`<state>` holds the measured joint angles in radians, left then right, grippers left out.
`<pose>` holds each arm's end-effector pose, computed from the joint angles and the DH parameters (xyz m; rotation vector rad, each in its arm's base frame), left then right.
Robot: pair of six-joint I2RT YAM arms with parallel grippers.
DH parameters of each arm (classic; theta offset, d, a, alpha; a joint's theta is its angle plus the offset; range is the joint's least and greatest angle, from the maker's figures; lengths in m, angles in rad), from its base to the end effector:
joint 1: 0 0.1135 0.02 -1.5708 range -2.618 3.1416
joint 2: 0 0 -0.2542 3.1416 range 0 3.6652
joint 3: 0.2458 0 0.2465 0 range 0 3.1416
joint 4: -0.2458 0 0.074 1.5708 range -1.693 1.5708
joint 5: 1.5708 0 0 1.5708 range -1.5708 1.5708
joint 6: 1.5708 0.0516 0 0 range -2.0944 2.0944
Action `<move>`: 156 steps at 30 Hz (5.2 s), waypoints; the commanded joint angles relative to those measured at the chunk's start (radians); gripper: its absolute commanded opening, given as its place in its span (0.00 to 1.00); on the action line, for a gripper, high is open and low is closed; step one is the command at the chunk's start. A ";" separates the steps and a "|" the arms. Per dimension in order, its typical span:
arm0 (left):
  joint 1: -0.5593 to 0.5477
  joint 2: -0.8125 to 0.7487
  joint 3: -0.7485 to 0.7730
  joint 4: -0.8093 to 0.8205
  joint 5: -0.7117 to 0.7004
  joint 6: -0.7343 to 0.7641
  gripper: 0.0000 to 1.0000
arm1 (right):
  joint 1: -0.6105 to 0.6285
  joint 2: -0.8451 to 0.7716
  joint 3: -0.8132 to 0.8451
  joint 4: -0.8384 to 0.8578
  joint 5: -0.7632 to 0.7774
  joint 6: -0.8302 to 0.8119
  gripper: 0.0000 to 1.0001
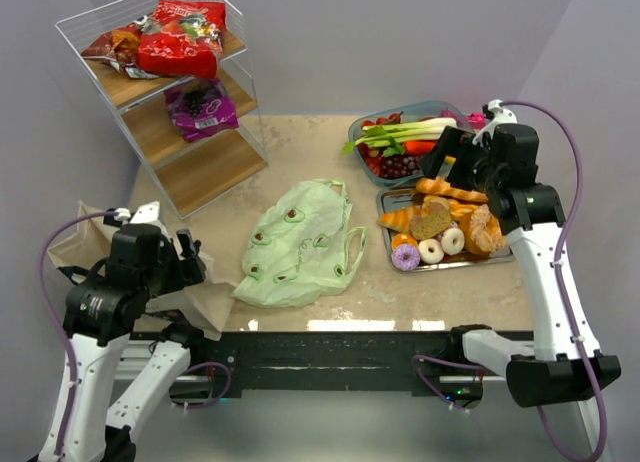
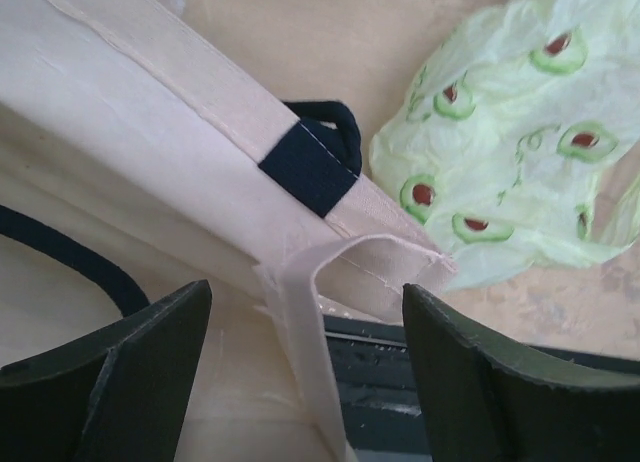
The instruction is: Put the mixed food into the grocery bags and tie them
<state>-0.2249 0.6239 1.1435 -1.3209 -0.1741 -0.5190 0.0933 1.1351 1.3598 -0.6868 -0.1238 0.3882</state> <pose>0.0783 -0.0087 0.3431 -0.4284 2.3229 -0.1555 0.2428 0.0291 0.3999 0.2239 2.0436 0.4269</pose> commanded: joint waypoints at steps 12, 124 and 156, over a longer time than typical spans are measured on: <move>-0.001 0.028 -0.080 0.474 0.532 0.071 0.00 | 0.178 -0.029 -0.102 0.041 -0.224 0.066 0.90; -0.120 0.873 0.301 1.145 0.193 0.444 0.43 | 0.798 0.107 -0.350 0.707 0.440 0.486 0.00; -0.126 0.577 -0.123 0.977 0.360 0.106 0.71 | 0.798 0.083 -0.326 0.560 0.526 0.372 0.18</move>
<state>-0.3561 1.1992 1.0409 -0.4004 0.1455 -0.4107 0.8902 1.2606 0.9882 -0.0975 0.3687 0.8604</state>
